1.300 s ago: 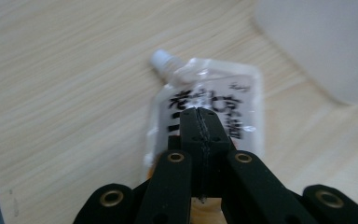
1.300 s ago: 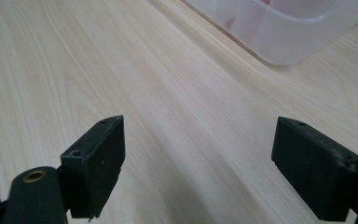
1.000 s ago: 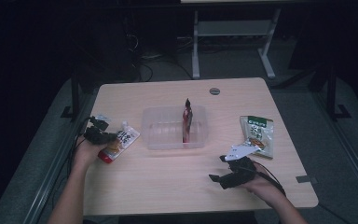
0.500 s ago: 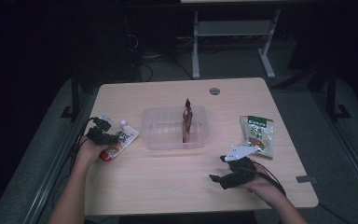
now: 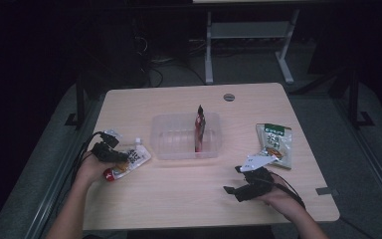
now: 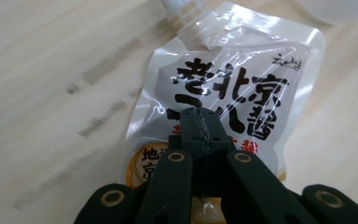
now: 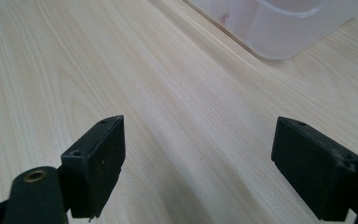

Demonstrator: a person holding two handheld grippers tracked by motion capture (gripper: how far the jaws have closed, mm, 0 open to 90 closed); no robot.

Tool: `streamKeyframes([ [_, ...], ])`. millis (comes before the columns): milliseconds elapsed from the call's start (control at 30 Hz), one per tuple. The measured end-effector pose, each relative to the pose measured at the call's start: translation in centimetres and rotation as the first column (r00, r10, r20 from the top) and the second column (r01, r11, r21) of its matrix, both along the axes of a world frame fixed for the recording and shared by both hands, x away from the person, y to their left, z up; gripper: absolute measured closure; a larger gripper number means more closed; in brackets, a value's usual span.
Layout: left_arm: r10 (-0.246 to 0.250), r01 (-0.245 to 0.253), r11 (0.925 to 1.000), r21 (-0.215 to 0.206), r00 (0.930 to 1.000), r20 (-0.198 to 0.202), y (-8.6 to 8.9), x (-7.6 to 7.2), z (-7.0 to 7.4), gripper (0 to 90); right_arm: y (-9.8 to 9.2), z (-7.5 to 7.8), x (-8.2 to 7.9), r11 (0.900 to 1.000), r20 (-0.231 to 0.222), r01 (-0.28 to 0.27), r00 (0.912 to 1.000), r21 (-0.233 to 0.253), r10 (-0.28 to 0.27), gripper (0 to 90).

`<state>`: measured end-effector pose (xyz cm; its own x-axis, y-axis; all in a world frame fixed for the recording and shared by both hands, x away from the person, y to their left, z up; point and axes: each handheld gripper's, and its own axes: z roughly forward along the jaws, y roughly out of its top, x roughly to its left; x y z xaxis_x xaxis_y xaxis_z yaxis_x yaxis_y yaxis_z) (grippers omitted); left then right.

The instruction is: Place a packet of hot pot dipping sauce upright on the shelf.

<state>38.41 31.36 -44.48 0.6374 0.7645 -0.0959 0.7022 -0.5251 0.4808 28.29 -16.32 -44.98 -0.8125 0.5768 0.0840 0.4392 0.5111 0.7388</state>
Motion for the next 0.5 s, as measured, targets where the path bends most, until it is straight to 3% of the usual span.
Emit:
streamKeyframes([
  [367, -0.088, 0.088, 0.9950, -0.048, 0.9961, 0.001, -1.7, -3.6, -0.1, 90.0, 0.1, 0.0, 0.0, 1.000, -0.002, -0.002, 1.0000, -0.005, 0.002, 17.1],
  [500, -0.111, 0.111, 0.9931, -0.035, 0.9937, 0.014, -2.2, -4.2, 0.0, 90.0, 0.1, -0.1, 0.0, 1.000, -0.002, -0.003, 1.0000, -0.006, 0.003, 17.2],
])
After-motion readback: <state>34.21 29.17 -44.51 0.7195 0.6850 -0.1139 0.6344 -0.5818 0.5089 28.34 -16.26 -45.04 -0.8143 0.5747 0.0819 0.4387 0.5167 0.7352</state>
